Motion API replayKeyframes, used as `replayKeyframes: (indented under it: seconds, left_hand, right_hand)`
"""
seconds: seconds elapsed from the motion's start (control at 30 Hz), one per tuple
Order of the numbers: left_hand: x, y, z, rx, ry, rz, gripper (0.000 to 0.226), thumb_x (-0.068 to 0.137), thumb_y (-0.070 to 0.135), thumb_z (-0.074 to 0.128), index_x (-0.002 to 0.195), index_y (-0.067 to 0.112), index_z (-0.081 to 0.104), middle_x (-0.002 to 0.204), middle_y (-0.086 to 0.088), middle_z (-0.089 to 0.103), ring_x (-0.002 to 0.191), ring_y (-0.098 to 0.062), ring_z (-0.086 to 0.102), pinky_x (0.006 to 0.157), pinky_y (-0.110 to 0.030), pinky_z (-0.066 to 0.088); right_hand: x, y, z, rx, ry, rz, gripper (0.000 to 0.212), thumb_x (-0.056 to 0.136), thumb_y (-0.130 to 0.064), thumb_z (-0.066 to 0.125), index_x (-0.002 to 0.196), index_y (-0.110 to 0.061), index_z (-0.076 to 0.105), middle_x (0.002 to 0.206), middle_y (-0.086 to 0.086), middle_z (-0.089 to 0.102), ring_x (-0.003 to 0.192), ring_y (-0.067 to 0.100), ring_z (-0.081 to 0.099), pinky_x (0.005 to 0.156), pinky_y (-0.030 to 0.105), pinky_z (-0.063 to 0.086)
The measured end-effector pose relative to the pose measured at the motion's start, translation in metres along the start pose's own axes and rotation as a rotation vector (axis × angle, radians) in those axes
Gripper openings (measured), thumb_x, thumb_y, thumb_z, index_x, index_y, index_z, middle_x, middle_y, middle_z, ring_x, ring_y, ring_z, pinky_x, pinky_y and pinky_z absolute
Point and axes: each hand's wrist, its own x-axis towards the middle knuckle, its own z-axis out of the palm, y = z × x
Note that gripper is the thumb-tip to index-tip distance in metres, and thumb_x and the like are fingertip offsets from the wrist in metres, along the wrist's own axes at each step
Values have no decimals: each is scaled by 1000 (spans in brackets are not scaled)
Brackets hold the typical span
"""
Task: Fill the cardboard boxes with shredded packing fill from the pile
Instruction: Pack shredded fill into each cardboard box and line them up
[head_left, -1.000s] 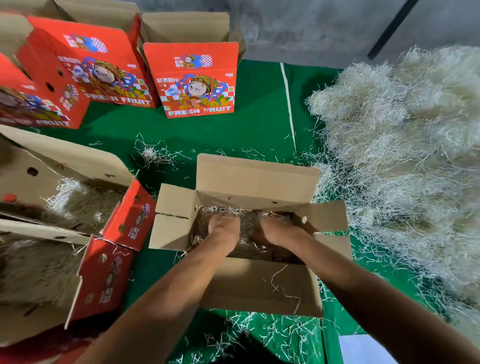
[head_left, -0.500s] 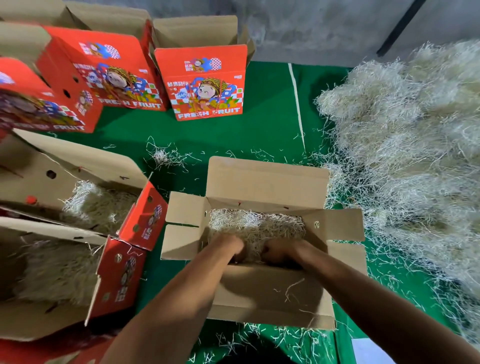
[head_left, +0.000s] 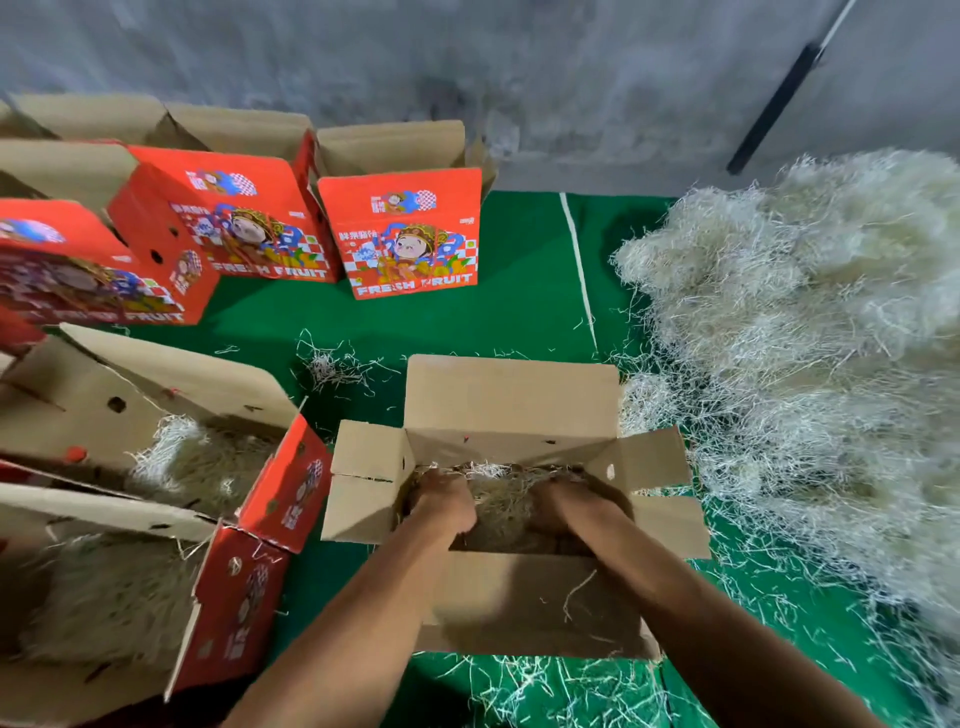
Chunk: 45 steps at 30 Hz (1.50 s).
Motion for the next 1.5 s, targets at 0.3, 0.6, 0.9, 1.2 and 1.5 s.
replayKeyframes:
  seconds: [0.3,0.6,0.9,1.2,1.5]
  left_hand:
    - [-6,15,7,59,64,109,61,91,-2,53,149,6,39,162,-8,24,148,-28,26,118,-41,27]
    - [-58,32,-46,-196,220,192,13,92,20,56,105,18,60,94,-1,65,83,-20,64,66,-31,45]
    - [-130,48,-29,-457,165,612,26,98,45,56,120,32,60,125,7,64,107,-10,63,95,-37,49]
    - [-186,47,-4,-275,106,518,84,74,85,53,144,43,34,148,9,39,131,-19,45,105,-46,41]
    - [-200,35,6,-53,370,416,70,89,0,56,145,39,42,146,14,49,129,-11,48,117,-48,32]
  right_hand:
    - [-27,4,-2,147,154,-49,39,102,-16,43,138,-14,57,141,9,58,127,24,56,103,25,39]
    - [-101,28,-25,427,570,-319,38,100,-27,56,137,-17,54,77,-12,57,46,-2,51,42,12,36]
    - [-124,75,8,389,998,-79,50,99,-35,53,146,-18,44,141,9,55,136,30,48,118,52,32]
    - [-125,95,31,1188,675,-85,51,99,-35,58,141,-20,34,118,-4,62,91,14,66,79,36,56]
    - [-116,103,14,1230,777,-45,29,100,-40,55,108,-13,62,84,-1,68,78,20,70,55,25,55]
